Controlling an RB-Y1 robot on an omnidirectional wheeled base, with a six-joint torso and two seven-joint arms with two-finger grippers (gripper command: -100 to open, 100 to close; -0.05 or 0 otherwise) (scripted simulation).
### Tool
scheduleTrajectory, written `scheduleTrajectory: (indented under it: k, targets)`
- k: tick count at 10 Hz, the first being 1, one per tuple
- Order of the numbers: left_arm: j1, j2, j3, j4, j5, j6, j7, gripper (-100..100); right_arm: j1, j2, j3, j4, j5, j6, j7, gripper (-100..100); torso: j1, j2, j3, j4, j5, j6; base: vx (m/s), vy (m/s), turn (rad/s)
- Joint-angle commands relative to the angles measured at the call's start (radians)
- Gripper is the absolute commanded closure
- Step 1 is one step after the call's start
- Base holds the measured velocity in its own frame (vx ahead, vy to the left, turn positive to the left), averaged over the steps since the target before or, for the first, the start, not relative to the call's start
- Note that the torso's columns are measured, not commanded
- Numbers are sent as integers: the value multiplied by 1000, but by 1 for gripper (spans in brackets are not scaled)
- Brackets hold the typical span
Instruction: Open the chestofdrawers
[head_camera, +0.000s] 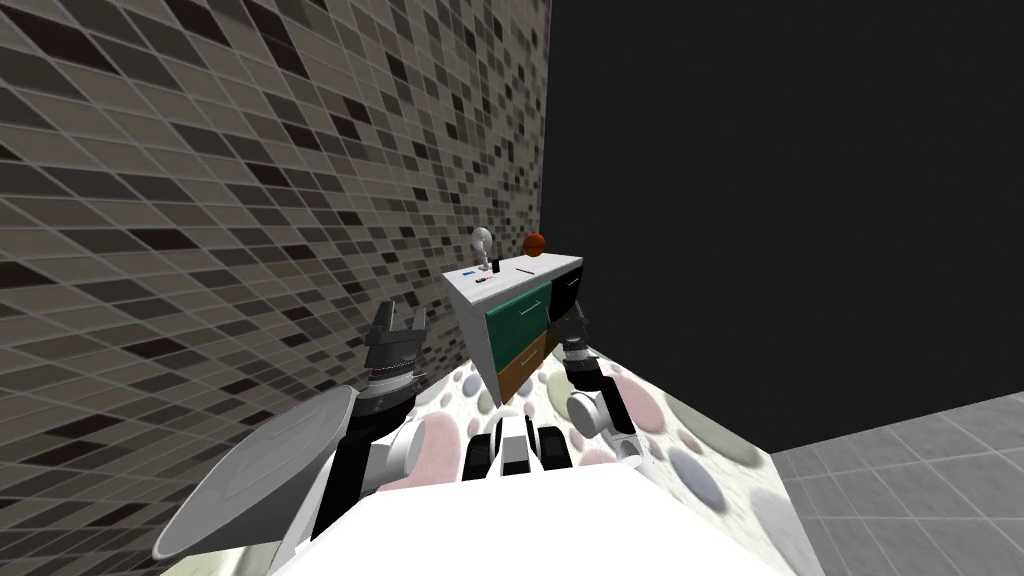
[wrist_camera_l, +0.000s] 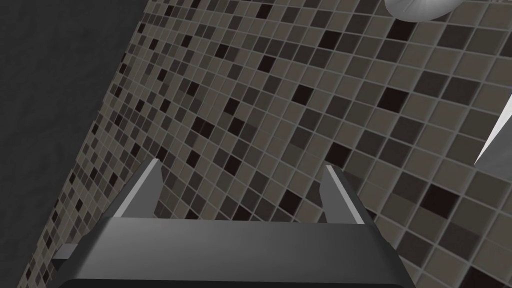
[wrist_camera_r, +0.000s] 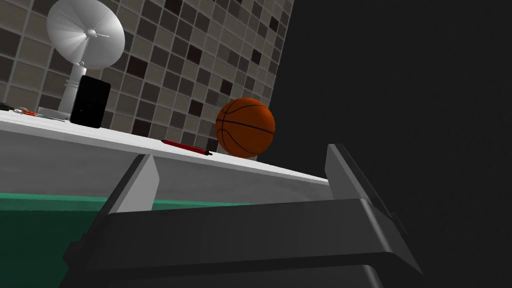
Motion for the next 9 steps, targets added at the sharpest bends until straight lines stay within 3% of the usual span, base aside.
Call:
scheduleTrajectory:
  k: [1, 4, 5, 7, 8, 9]
  targets:
    - [0, 0, 0, 0, 0, 0, 0, 0, -24, 3, 36, 41, -58, 4, -69, -100, -1, 0, 0, 0, 0, 0, 34, -91, 76]
    - [0, 0, 0, 0, 0, 0, 0, 0, -54, 10, 83, 91, -138, 14, -148, -100, 2, 0, 0, 0, 1, 0, 40, -69, 74]
    - [0, 0, 0, 0, 0, 0, 0, 0, -54, 10, 83, 91, -138, 14, -155, -100, 2, 1, 0, 0, 1, 0, 23, -53, 60]
    - [0, 0, 0, 0, 0, 0, 0, 0, -84, 20, 130, 147, -206, 25, -221, -100, 0, 0, 0, 0, 0, 0, 50, -92, 110]
    - [0, 0, 0, 0, 0, 0, 0, 0, -84, 20, 130, 147, -217, 25, -240, -100, -2, -1, -1, 0, -1, 0, 34, -82, 65]
    - [0, 0, 0, 0, 0, 0, 0, 0, -100, 26, 153, 176, -256, 30, -275, -100, 0, 0, 0, 0, 0, 0, 28, -80, 87]
